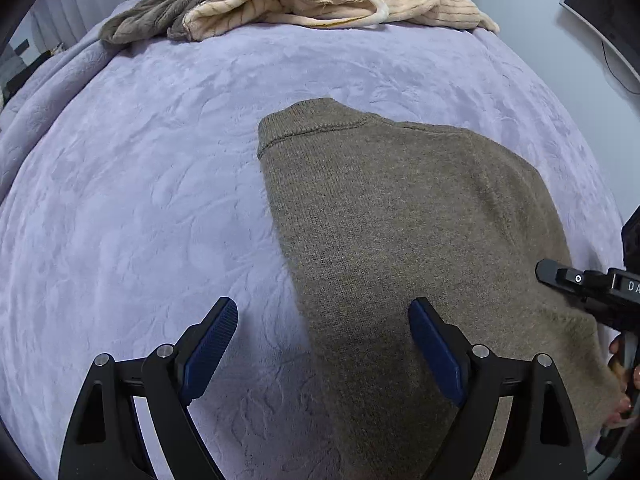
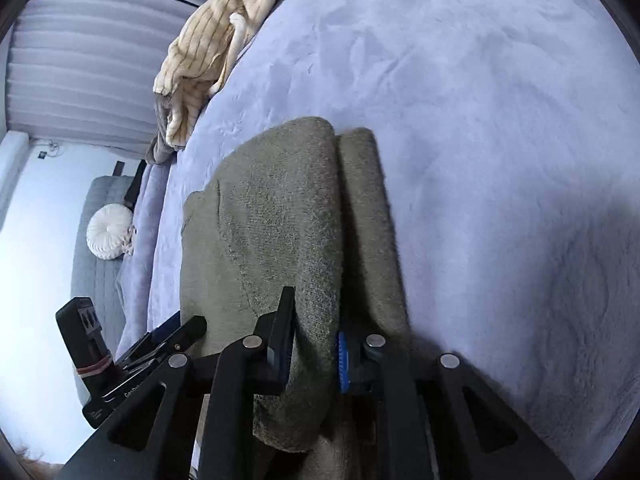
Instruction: Fold small clothes
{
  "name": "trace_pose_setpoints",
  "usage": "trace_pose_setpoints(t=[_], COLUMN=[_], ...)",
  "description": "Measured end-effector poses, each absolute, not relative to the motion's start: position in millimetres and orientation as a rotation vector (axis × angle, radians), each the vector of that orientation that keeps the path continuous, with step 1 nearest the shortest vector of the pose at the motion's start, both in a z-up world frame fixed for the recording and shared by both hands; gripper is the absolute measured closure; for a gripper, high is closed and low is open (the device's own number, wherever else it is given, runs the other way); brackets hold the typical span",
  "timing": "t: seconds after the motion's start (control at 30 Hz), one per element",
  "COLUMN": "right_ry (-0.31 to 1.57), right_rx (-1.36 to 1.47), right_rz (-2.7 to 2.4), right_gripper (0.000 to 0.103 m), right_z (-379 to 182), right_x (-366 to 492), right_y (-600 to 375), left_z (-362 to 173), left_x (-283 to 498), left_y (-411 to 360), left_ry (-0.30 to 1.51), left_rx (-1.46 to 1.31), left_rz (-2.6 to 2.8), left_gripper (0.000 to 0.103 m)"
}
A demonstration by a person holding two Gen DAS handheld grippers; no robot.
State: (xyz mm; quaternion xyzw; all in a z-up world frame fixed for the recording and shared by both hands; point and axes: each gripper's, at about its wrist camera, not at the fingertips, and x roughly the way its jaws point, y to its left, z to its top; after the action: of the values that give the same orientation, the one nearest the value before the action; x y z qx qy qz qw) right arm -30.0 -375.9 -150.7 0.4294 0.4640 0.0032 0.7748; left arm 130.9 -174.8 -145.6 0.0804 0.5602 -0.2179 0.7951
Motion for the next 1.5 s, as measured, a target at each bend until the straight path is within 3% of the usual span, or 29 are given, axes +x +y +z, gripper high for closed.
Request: trace_pose_setpoints(t=[0.23,0.3,0.37,0.47,0.5,0.53,0.57,0.77,0.97,1.2,1.27,1.43,1.5], right_ry=[1.040,1.005,0.985,1.024,1.089,1.160,1.214,1.170,1.269,1.267,1.227,1.101,1.150], right_rx=[0.791,0.821,0.842,0.837,0.799,0.743,0.700,0.676,0.684,0.666,0.662,0.638,0.601], right_rz=[-0.097,-0.034,0.026,0.121,0.133,0.117,0.099,0.106,-0.013,-0.089,-0.106,-0.056,-0.060], right_gripper=[0.070,0.052,0.043,0.043,0.047,0.062,0.097,0.097,0.098,0.099,0.091,0.084,0.066], right_z=[-108,-90,-77,-75,-83,-92,-100,-83,-141,-117,-97,-66,-74], right_x=[-55,-69,-86,-93,-90,-89,-87,-104,-132,-140,-138,-116,-96], right_y=[-368,-360,-351,-332,-323,-315,-309,-308,-328,-321,-319,-318,-317], left_z=[-124,-119,-116,-118,-119,-119,-118,-123,-165,-162,-161,-163,-163], left_x=[125,121,115,104,99,95,91,64,35,20,20,16,14], left_y=[-159,-153,-146,-143,-144,-146,-150,-163,-156,-147,-146,-145,-144], left_ry=[1.199,1.201,1.220,1.259,1.268,1.270,1.268,1.293,1.381,1.377,1.375,1.369,1.368], left_rx=[0.222,0.221,0.202,0.178,0.177,0.181,0.196,0.249,0.250,0.263,0.261,0.248,0.244], left_rz=[-0.475,-0.483,-0.505,-0.545,-0.558,-0.570,-0.580,-0.649,-0.640,-0.633,-0.626,-0.620,-0.614], left_gripper=[0.015,0.015,0.015,0.015,0.015,0.015,0.015,0.015,0.010,0.009,0.009,0.009,0.009])
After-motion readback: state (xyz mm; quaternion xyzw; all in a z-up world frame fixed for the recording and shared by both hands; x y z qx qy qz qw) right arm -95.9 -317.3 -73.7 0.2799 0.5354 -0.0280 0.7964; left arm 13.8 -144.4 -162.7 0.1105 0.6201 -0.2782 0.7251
